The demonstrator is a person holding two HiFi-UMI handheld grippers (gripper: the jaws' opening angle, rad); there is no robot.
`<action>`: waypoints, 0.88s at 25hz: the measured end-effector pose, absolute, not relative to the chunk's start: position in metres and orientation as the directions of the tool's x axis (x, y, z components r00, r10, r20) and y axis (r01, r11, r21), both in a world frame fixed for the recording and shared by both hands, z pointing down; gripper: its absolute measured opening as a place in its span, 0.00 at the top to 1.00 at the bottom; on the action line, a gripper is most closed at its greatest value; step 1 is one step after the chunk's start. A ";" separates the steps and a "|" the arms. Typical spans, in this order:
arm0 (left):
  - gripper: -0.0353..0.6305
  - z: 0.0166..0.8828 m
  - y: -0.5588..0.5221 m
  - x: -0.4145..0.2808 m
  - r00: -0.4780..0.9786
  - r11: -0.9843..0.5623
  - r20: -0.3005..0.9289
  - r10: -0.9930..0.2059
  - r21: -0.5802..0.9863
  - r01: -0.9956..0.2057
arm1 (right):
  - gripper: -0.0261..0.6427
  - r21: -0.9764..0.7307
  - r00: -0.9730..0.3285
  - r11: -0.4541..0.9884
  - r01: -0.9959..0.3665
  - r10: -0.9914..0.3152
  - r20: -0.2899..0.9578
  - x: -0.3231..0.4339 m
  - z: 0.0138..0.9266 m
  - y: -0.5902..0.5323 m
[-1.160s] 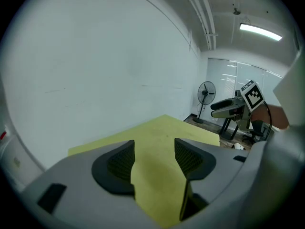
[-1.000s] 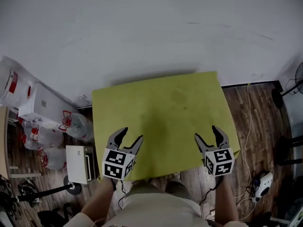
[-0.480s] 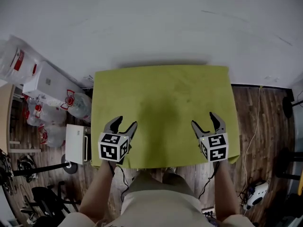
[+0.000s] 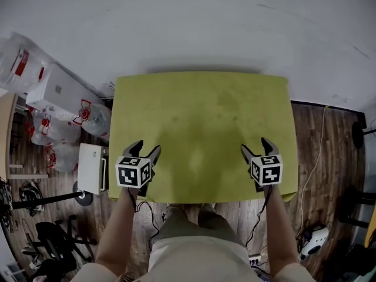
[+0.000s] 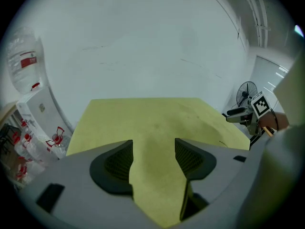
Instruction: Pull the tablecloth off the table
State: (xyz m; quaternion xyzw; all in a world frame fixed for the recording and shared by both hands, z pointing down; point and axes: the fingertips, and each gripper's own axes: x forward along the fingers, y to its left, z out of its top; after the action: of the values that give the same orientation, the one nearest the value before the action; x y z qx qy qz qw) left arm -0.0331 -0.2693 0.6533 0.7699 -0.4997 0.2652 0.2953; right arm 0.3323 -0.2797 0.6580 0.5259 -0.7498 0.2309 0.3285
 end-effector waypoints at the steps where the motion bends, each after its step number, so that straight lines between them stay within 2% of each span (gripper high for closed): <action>1: 0.53 0.660 -0.269 -0.034 0.357 -0.327 0.711 -0.605 0.187 -0.926 | 0.43 -0.001 -0.228 0.339 -0.941 -0.630 0.742 0.333 0.664 -0.280; 17: 0.52 0.753 -0.264 -0.039 0.327 -0.343 0.821 -0.468 0.172 -0.923 | 0.42 -0.027 -0.163 0.244 -0.970 -0.561 0.811 0.358 0.741 -0.286; 22: 0.51 0.764 -0.262 -0.040 0.289 -0.364 0.842 -0.456 0.120 -0.924 | 0.42 -0.034 -0.161 0.238 -0.971 -0.539 0.827 0.361 0.754 -0.282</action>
State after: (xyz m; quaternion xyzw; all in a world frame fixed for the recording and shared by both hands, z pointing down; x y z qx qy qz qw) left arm -0.0399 -0.2624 0.7643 0.7381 -0.4673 0.3703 0.3157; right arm 0.3605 -0.2815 0.7537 0.5392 -0.7000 0.3008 0.3588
